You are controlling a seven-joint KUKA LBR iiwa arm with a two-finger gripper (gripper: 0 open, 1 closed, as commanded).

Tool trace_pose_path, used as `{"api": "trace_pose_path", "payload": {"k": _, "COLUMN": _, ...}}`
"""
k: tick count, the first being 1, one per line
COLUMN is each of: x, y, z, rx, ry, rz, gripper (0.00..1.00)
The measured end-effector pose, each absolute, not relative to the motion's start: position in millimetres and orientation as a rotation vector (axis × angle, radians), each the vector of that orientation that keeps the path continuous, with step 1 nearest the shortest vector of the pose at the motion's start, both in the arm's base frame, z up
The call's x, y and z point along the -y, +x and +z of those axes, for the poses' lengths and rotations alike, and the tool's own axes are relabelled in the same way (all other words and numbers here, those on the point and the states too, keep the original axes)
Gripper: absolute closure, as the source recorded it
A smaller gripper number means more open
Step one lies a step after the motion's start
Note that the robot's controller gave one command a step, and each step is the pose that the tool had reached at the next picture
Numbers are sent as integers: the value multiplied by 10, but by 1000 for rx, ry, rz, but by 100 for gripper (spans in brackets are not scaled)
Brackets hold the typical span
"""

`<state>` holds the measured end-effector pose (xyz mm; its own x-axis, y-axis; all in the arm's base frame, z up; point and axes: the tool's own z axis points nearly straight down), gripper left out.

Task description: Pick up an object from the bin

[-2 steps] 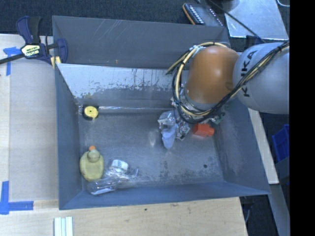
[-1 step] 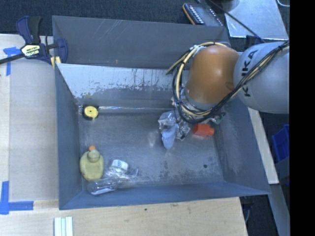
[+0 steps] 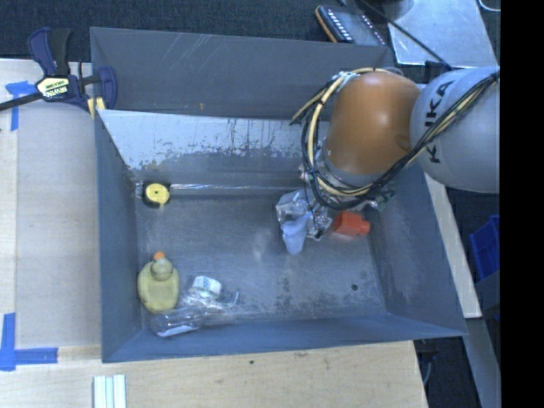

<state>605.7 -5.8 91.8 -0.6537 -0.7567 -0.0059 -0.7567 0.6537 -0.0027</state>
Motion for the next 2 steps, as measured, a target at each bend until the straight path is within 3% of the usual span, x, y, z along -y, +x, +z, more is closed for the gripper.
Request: {"api": "trace_pose_path", "payload": {"k": 2, "x": 58, "y": 6074, "z": 1207, "rx": -2847, "ry": -1301, "rz": -3, "gripper": 100}}
